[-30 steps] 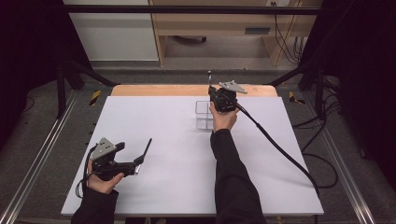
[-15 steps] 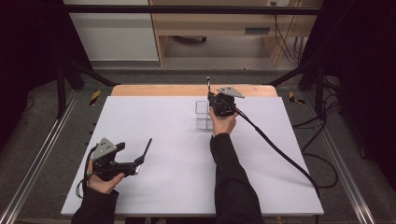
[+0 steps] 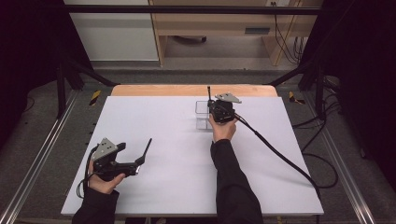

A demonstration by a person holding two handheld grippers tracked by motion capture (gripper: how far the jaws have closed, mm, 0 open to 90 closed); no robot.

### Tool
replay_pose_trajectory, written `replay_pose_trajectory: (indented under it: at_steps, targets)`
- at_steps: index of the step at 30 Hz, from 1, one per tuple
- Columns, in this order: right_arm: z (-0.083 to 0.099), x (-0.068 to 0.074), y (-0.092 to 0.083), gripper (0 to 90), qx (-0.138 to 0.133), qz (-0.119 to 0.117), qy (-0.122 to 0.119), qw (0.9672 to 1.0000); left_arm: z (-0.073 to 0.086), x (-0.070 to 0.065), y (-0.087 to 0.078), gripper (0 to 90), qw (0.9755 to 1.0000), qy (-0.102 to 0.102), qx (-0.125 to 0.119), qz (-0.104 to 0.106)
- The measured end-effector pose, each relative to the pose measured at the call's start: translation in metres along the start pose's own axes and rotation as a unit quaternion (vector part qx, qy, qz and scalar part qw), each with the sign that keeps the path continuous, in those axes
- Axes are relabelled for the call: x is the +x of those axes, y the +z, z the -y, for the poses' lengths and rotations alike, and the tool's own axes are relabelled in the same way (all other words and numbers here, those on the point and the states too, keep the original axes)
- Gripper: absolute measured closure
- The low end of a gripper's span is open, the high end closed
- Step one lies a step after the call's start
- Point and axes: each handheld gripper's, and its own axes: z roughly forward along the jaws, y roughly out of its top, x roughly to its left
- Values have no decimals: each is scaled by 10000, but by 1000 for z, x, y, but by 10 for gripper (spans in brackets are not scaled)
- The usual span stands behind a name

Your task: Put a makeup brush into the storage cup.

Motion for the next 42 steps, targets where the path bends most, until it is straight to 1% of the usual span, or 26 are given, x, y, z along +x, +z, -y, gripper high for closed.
replay_pose_trajectory:
  at_steps: [1,4,5,6,10,13,15,18,24,30,34,37,41,42]
  targets:
    - [0,0,-1,840,5,0,-18,10000,0,0,0,75,10000,4,3,-1]
    - [0,1,-3,836,129,-34,1,9999,0,-1,0,76,10000,3,0,5]
    - [0,1,-4,835,159,-72,-6,9998,0,-1,0,76,10000,6,-1,5]
    - [0,1,-6,819,202,-118,35,9997,0,-1,0,76,10000,7,0,5]
    - [-1,1,-16,780,186,-189,66,9996,0,-1,0,76,10000,14,6,-3]
    - [-1,0,-28,746,147,-301,36,9994,0,-1,0,76,10000,7,-2,-1]
    - [-2,-2,-37,705,119,-412,3,9991,0,-1,0,76,10000,9,-1,-8]
    - [-2,-4,-50,634,101,-634,-5,9979,0,-1,1,76,10000,19,17,-18]
    - [2,-10,-74,526,61,-945,-124,9954,1,-1,1,75,10000,13,34,-37]
    - [8,-18,-93,448,22,-1131,-100,9935,1,-1,2,75,10000,-5,29,-46]
    - [11,-22,-105,382,19,-1200,-184,9926,1,-1,2,75,10000,-10,27,-48]
    - [14,-25,-115,358,0,-1267,-170,9918,2,-2,2,74,10000,-6,29,-57]
    - [18,-29,-128,327,-64,-1345,-89,9909,2,-3,3,74,10000,-1,34,-58]
    - [19,-30,-131,320,-66,-1337,-117,9909,2,-3,3,74,10000,-2,34,-60]
